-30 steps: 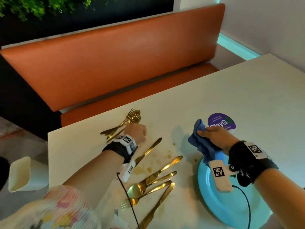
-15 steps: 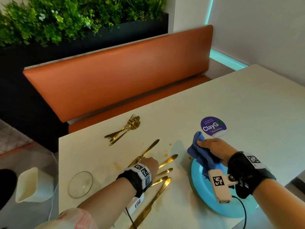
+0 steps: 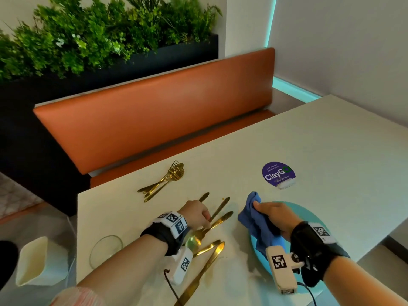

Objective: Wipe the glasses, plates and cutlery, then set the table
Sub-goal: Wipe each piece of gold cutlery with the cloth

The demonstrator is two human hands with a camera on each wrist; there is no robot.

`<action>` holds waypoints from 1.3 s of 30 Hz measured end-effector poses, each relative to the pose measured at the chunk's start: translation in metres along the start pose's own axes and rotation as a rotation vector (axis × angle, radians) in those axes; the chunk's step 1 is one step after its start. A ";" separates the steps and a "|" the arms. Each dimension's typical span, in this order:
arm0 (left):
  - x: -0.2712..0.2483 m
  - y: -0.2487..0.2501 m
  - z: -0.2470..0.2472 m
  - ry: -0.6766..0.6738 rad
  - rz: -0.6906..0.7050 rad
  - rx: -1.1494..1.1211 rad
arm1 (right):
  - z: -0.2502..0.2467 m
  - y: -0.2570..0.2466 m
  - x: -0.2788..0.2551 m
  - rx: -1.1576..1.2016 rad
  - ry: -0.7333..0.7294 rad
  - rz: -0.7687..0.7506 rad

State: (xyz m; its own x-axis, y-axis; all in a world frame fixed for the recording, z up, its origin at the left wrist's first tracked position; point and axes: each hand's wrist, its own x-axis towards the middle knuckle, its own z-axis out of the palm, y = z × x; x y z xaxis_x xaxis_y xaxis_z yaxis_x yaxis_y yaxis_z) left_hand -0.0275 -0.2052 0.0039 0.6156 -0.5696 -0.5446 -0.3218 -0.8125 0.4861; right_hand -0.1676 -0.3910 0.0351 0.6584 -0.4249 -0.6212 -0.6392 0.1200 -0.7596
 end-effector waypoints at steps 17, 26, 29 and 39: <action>-0.020 0.046 -0.002 0.217 0.160 -0.275 | 0.051 -0.032 0.022 -0.116 0.099 -0.274; -0.018 0.053 -0.029 0.405 0.061 -0.306 | 0.032 -0.050 0.012 -0.097 -0.074 -0.170; -0.018 0.063 -0.027 0.432 0.073 -0.374 | 0.055 -0.037 0.007 -0.276 -0.143 -0.191; -0.011 0.063 -0.020 0.464 0.004 -0.675 | 0.071 -0.030 0.007 -0.409 -0.005 -0.216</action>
State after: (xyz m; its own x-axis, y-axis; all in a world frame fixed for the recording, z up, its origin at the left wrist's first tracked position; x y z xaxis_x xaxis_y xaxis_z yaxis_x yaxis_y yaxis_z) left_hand -0.0402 -0.2475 0.0536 0.8983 -0.3422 -0.2757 0.0868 -0.4768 0.8747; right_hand -0.1157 -0.3343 0.0398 0.7950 -0.3970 -0.4587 -0.5907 -0.3348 -0.7341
